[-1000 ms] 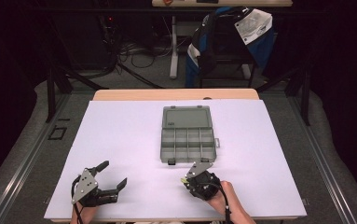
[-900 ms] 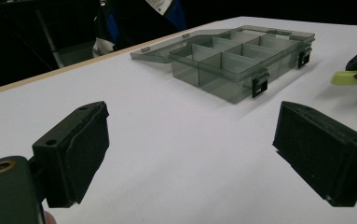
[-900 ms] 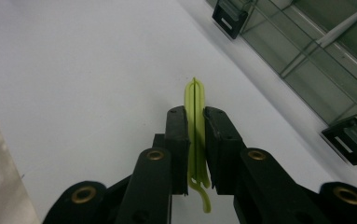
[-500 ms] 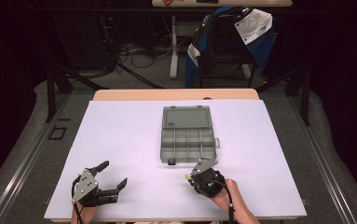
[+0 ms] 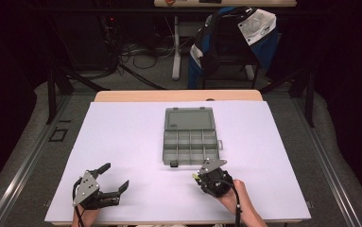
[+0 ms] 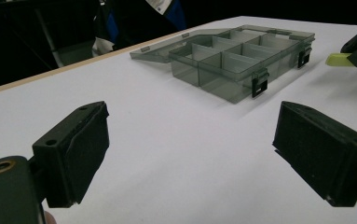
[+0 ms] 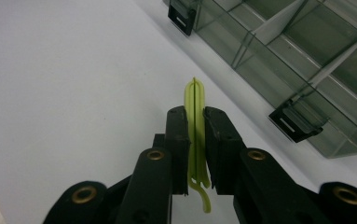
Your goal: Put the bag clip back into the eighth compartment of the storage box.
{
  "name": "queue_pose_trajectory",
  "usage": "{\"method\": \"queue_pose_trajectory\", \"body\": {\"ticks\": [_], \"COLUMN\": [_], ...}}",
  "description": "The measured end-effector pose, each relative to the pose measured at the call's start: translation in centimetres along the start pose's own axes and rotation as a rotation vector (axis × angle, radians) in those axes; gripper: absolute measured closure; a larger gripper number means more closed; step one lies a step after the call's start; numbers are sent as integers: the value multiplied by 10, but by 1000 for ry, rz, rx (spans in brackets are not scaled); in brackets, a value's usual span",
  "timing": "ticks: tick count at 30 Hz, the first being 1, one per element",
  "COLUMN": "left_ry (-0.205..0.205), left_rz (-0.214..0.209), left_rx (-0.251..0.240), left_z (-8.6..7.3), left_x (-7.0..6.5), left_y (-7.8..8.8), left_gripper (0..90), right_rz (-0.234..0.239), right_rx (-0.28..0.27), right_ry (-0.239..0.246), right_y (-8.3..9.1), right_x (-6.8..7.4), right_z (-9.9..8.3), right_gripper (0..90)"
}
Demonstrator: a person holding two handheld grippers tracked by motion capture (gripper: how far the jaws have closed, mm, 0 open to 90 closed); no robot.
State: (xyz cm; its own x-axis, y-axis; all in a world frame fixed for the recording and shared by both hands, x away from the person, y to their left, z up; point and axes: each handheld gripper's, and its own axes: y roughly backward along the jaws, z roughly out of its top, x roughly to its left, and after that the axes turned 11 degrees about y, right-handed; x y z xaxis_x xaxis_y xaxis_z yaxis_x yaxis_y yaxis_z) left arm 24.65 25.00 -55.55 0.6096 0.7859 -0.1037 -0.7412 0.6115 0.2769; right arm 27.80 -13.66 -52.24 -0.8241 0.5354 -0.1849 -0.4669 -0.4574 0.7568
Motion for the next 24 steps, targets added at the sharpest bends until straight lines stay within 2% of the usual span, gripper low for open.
{"method": "queue_pose_trajectory", "body": {"ticks": [24], "left_ry": [1], "left_rz": [4], "left_rx": [1], "left_z": [0], "left_x": [0], "left_y": [1], "left_gripper": [102], "right_rz": [-52], "right_rx": [-9], "right_ry": [-40], "right_y": [12], "right_x": [-16], "right_z": [-7], "right_gripper": [803]}}
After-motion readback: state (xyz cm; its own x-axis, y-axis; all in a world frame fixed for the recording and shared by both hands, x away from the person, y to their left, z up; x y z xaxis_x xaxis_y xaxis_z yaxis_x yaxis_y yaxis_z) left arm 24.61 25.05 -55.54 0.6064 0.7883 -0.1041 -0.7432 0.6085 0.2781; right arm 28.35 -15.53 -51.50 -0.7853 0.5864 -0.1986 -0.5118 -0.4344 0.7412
